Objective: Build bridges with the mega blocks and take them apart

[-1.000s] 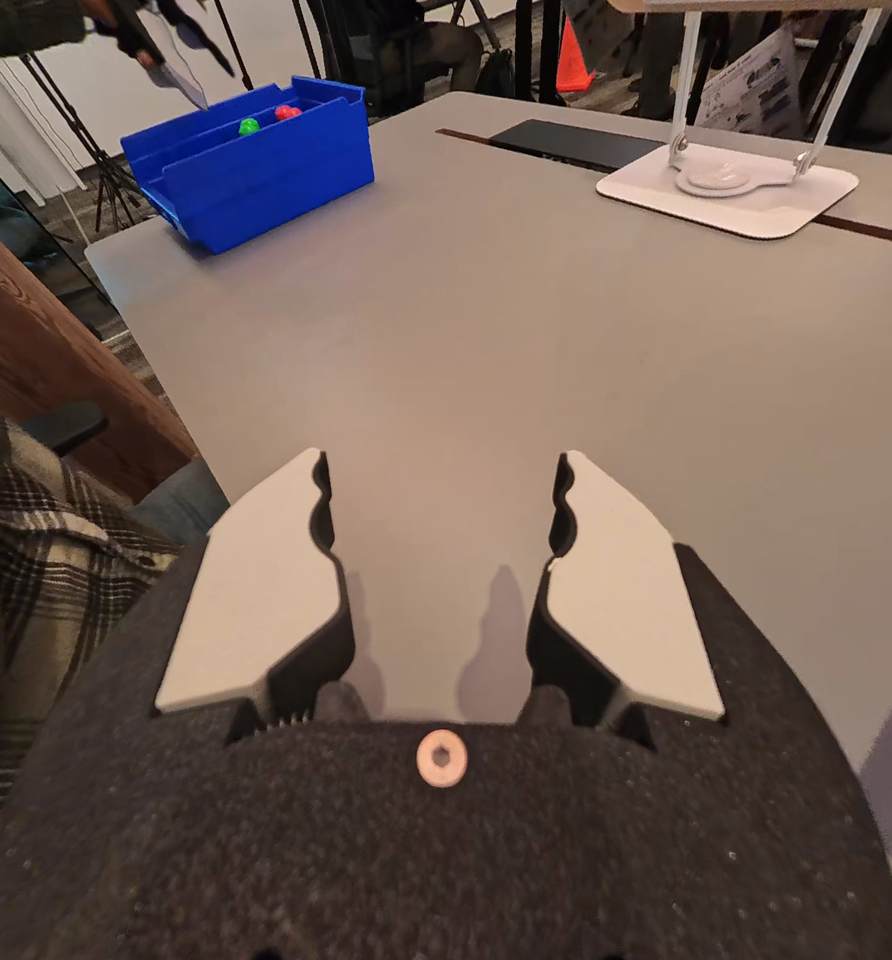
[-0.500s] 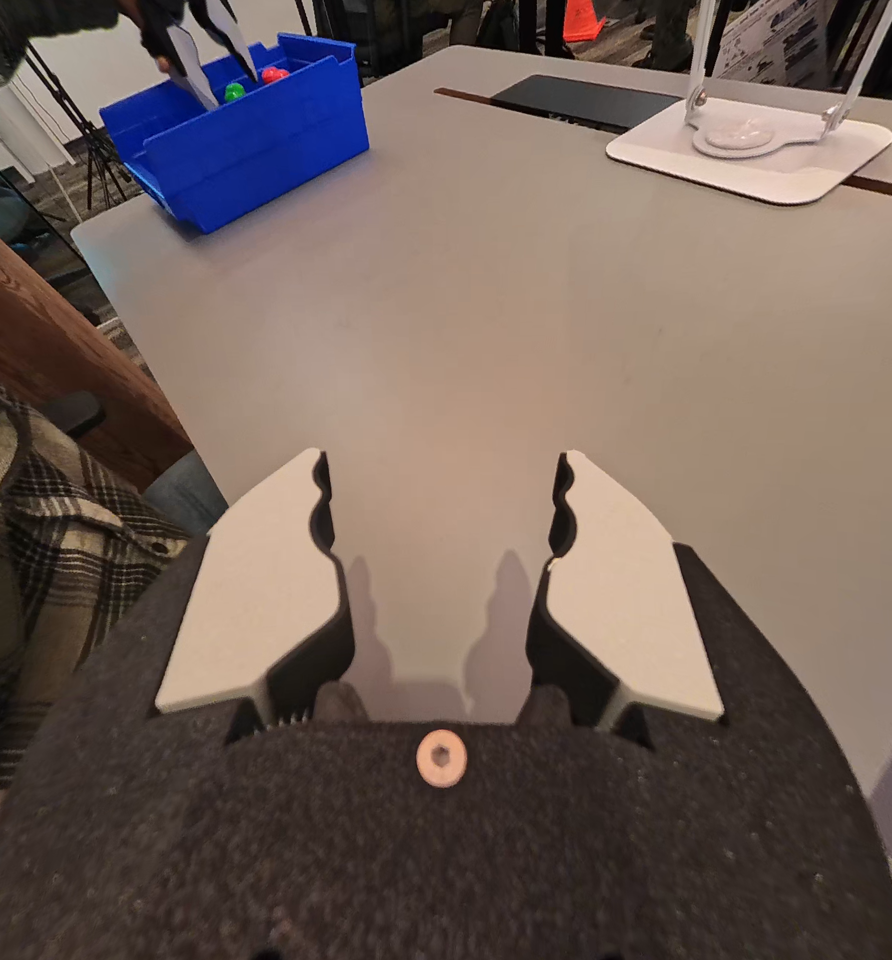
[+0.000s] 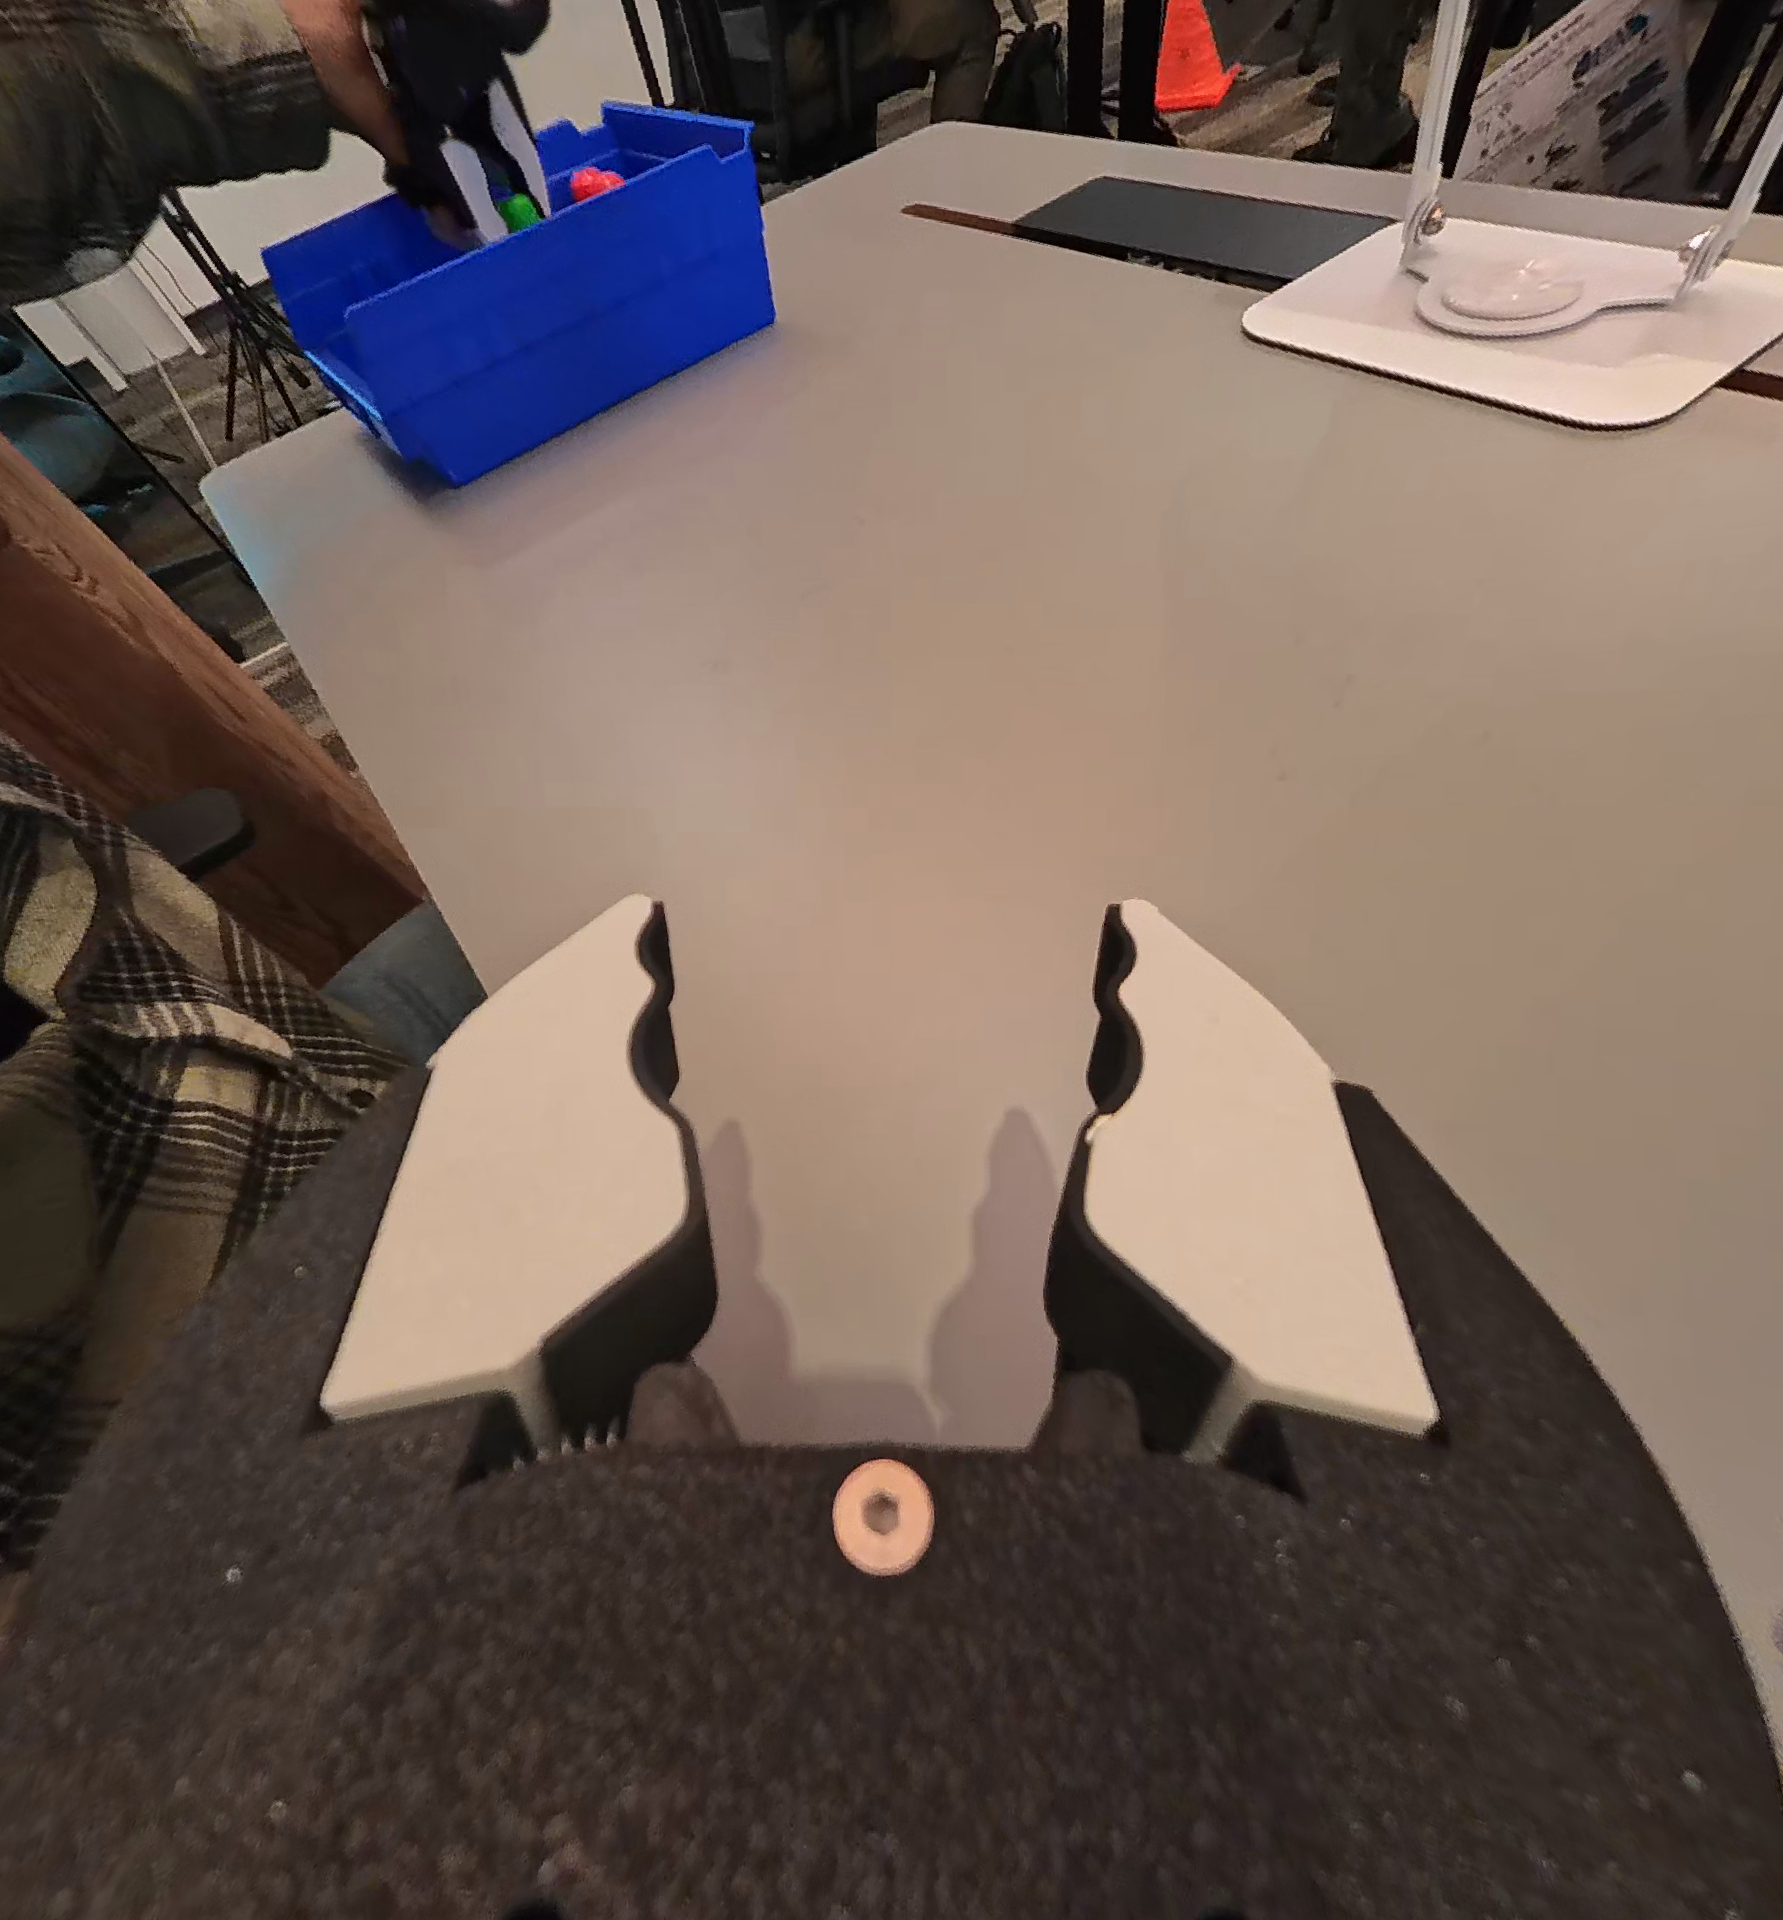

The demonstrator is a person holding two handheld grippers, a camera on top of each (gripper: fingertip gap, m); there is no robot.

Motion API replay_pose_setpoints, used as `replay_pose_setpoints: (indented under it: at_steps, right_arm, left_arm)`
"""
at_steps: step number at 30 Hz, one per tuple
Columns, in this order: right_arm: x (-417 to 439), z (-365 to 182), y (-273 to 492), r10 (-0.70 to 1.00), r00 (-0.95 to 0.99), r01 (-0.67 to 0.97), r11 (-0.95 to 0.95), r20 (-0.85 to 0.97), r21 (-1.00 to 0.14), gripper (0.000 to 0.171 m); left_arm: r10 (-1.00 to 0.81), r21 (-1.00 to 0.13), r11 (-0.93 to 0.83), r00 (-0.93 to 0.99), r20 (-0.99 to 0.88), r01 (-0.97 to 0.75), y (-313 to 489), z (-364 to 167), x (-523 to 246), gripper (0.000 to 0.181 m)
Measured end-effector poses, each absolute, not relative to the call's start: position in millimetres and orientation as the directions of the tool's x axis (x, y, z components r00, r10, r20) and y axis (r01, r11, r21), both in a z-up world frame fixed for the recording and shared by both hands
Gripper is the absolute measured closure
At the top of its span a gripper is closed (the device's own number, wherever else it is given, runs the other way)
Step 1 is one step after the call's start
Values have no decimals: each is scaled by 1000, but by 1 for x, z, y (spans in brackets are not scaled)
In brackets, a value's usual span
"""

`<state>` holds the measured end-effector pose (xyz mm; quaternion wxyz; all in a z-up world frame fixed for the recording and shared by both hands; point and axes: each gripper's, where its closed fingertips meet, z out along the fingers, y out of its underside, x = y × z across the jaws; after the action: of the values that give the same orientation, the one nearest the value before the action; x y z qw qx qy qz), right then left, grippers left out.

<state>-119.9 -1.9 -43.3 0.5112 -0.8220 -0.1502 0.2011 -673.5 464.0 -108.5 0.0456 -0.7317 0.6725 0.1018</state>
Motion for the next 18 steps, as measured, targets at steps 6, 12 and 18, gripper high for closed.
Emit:
replay_pose_setpoints:
  at_steps: [6,12,18]
  right_arm:
    - [-120,-46,-1,461,862,9,-431,-212,-902,95]
    - [-123,-40,18,486,835,-31,-426,-258,-904,95]
    - [-139,-22,54,570,785,5,-399,-244,-917,95]
  left_arm:
    - [-928,-290,-274,331,-170,-917,452,-54,-649,140]
    - [-919,-645,-284,393,-28,-710,414,19,-581,141]
    - [-965,-810,-225,236,111,-541,339,58,-477,141]
